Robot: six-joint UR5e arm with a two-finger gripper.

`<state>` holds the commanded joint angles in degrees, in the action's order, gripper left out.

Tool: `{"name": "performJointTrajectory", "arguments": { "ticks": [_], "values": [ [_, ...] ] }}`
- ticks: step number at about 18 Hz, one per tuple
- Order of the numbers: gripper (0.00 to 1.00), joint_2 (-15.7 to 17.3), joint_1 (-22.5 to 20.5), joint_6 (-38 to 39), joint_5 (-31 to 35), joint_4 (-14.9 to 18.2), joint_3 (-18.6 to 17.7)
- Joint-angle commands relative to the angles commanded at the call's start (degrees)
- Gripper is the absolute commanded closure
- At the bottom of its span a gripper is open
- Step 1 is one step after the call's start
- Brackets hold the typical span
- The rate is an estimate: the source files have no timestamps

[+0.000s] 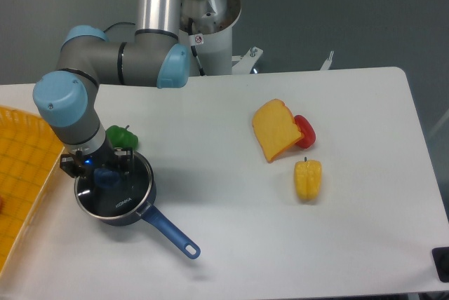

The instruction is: Open the lid

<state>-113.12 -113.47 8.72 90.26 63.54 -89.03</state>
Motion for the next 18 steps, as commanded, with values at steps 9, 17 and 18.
{"name": "performJointTrajectory", "arguments": {
  "ticks": [9,17,18],
  "values": [
    [0.41,2.5,-2.4,-17.9,-2.3,3.9,1.1],
    [0.41,3.3,-6.2,-33.9,-1.6,5.9,1.7],
    [0.41,3.4,-7.0,-36.3,-1.0,6.0,1.6]
  ]
}}
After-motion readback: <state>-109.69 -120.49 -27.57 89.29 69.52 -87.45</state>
